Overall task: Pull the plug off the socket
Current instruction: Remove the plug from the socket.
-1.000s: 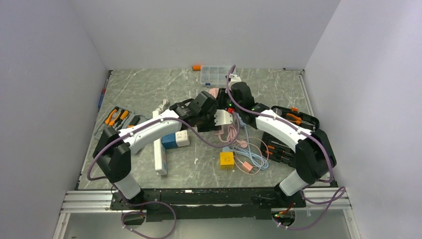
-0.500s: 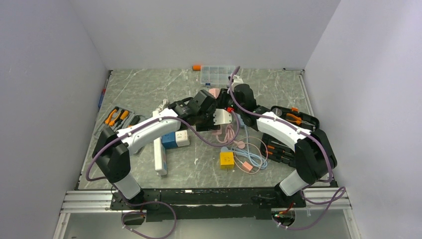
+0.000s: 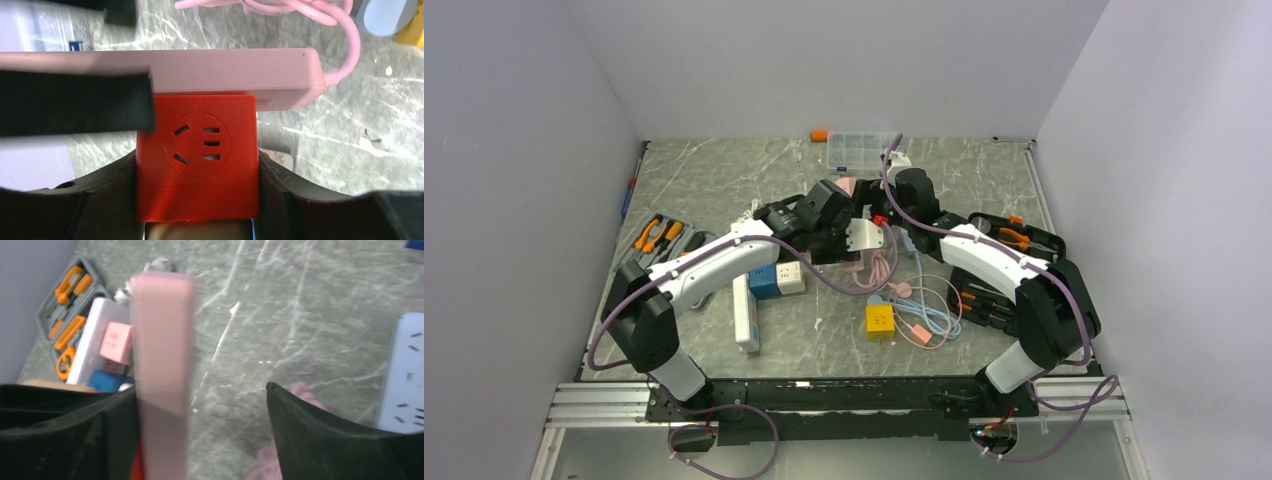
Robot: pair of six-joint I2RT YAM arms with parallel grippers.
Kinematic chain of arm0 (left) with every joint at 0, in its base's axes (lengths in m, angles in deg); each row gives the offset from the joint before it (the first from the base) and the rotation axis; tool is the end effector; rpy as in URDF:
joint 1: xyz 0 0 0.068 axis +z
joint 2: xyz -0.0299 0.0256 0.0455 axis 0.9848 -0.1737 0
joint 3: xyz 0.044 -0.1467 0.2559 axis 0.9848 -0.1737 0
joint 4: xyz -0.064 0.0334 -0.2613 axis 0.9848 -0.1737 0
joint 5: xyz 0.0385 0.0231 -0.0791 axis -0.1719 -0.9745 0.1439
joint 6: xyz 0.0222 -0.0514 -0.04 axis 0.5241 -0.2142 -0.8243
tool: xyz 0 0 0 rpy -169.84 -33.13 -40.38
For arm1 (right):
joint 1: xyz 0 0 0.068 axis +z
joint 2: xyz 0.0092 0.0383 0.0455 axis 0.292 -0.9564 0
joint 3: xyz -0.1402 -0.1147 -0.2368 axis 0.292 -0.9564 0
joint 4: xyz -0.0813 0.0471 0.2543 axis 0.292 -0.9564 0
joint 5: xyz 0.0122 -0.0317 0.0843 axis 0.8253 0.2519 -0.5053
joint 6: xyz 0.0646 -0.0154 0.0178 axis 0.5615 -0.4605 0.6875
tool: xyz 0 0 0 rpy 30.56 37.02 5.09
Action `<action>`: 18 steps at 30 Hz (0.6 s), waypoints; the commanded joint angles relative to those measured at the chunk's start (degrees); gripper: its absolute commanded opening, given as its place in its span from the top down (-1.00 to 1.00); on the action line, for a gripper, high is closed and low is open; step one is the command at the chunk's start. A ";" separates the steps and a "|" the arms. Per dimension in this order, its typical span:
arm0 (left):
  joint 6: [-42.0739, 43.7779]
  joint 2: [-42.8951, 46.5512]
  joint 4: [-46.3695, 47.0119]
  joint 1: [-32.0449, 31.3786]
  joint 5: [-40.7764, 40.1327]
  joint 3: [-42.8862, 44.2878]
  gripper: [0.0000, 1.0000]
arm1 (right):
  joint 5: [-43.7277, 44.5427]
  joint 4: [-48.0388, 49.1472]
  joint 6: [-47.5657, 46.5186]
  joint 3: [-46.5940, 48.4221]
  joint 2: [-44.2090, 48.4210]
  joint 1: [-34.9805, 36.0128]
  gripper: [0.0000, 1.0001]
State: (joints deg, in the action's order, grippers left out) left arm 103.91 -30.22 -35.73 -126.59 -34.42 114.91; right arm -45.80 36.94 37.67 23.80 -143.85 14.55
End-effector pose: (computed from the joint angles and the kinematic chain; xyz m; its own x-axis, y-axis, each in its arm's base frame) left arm 0.2598 -0.2736 0.3027 0.1216 0.8778 -0.4633 0.8804 0.1201 0.4587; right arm 0.3247 0.2091 0.2804 -0.5812 0.1475 -0.8003 -0.4237 0.7848 0.4523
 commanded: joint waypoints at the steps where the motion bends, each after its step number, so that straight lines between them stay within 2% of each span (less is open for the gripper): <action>1: -1.92 6.14 -2.03 2.24 -1.09 2.06 1.00 | -1.62 -2.74 -3.87 -1.75 0.59 -4.09 -0.98; 8: -3.95 5.73 -0.88 4.78 -0.64 1.48 1.00 | -10.99 1.98 1.48 -8.88 8.14 -10.27 -1.00; 13: -5.31 3.42 -1.41 7.25 -1.64 3.61 1.00 | -15.08 6.73 3.16 -17.61 14.96 -10.35 -0.99; 18: -4.75 1.56 0.13 7.69 -3.21 4.08 1.00 | -17.64 6.82 2.66 -21.64 20.04 -9.91 -0.99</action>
State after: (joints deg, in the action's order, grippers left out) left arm 100.09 -29.00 -39.16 -118.83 -34.20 114.97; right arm -60.03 41.55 40.64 3.49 -126.96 4.04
